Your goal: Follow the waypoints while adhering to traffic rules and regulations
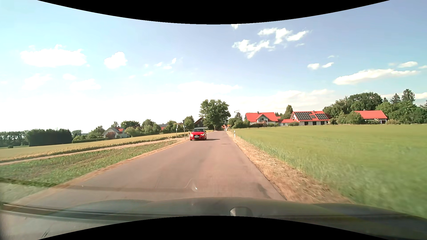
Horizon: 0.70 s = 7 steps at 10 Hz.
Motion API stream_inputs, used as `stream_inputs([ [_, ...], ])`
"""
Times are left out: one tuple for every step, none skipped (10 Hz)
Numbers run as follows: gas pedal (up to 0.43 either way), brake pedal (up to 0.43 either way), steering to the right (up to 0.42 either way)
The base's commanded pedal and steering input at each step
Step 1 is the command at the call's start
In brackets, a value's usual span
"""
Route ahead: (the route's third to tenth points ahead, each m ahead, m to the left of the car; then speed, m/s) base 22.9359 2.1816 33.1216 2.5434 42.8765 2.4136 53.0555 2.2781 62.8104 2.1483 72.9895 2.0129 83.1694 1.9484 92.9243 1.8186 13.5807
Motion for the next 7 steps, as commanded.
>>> stream_inputs([
  [0.039, 0.006, -0.005],
  [0.039, 0.006, -0.009],
  [0.039, 0.006, -0.010],
  [0.039, 0.006, -0.012],
  [0.039, 0.006, -0.012],
  [0.039, 0.006, -0.012],
  [0.039, 0.006, -0.012],
])
